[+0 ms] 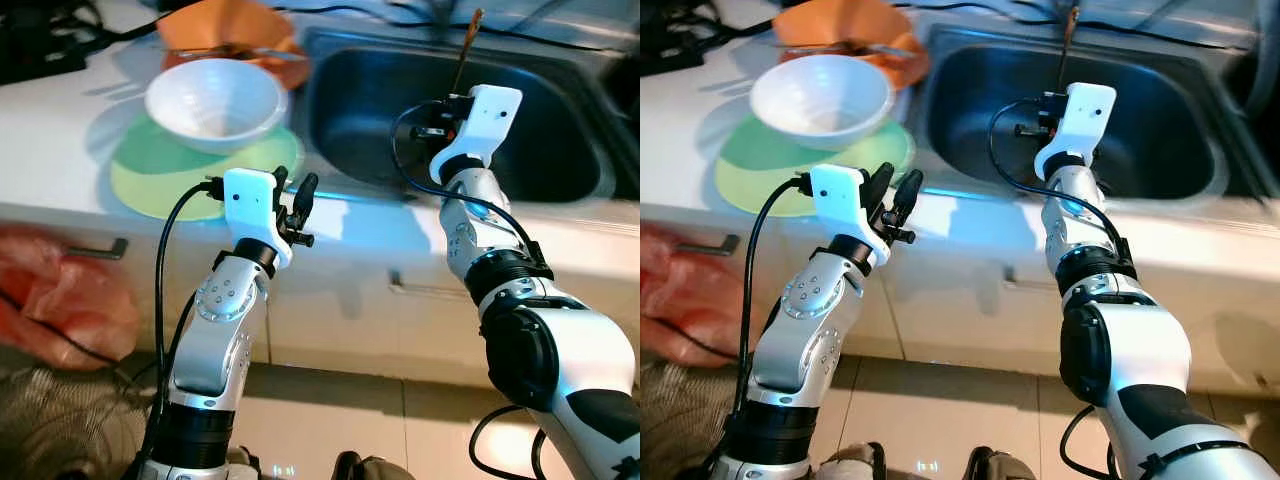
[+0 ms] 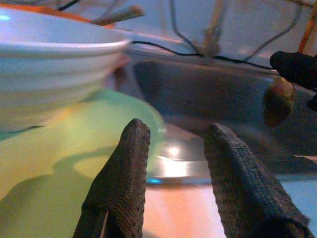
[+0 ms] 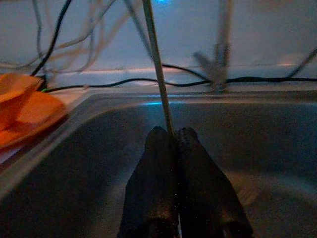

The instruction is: Kitchen organization

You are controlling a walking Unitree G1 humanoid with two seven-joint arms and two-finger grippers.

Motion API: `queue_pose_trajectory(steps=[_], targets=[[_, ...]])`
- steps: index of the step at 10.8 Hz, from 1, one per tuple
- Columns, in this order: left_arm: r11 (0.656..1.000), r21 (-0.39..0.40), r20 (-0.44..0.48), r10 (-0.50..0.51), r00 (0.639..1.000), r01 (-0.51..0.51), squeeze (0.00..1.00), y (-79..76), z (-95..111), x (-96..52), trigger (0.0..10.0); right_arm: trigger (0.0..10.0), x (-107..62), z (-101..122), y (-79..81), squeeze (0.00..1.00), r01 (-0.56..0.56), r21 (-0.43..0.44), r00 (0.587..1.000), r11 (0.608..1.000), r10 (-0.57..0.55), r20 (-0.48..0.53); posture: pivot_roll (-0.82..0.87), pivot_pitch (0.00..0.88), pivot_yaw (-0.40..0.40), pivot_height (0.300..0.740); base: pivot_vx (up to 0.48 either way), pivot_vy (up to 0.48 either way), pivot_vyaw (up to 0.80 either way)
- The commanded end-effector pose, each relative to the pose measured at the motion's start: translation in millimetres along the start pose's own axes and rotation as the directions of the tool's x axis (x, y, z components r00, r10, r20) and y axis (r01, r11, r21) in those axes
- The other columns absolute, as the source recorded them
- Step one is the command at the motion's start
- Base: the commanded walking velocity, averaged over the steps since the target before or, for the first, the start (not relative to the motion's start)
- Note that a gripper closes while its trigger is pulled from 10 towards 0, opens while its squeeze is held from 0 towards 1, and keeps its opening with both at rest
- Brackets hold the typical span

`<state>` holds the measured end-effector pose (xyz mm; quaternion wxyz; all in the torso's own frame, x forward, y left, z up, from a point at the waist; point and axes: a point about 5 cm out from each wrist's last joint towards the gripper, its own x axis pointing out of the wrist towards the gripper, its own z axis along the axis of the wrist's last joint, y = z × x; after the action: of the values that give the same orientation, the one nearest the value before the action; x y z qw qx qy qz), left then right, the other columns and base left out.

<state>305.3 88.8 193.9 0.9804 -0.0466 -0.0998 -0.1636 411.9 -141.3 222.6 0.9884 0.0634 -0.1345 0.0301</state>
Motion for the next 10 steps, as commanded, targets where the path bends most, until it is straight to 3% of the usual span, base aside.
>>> queue_pose_trajectory(steps=[1, 6, 10], targets=[[1.0, -0.006, 0.007, -0.005, 1.0, 0.005, 0.0, -2.2, 0.9, 1.2, 10.0, 10.0, 3.1, 7.3, -0.5, 0.0, 0.002, 0.011, 1.0, 1.0, -0.002, 0.024, 0.22, 0.157, -0.077, 0.74, 0.0, 0.0, 0.0], [1.0, -0.016, 0.015, -0.023, 1.0, 0.023, 0.0, -5.2, 1.4, 2.7, 10.0, 10.0, 1.3, 4.0, -3.8, 0.0, 0.012, 0.009, 1.0, 1.0, -0.012, 0.014, 0.21, 0.15, -0.075, 0.74, 0.0, 0.0, 0.0], [1.0, -0.009, 0.014, -0.021, 1.0, 0.021, 0.0, -5.0, 0.9, 3.1, 10.0, 10.0, 0.3, 1.3, -0.9, 0.0, 0.002, 0.013, 1.0, 1.0, -0.002, 0.006, 0.21, 0.146, -0.077, 0.74, 0.307, 0.0, 0.0]])
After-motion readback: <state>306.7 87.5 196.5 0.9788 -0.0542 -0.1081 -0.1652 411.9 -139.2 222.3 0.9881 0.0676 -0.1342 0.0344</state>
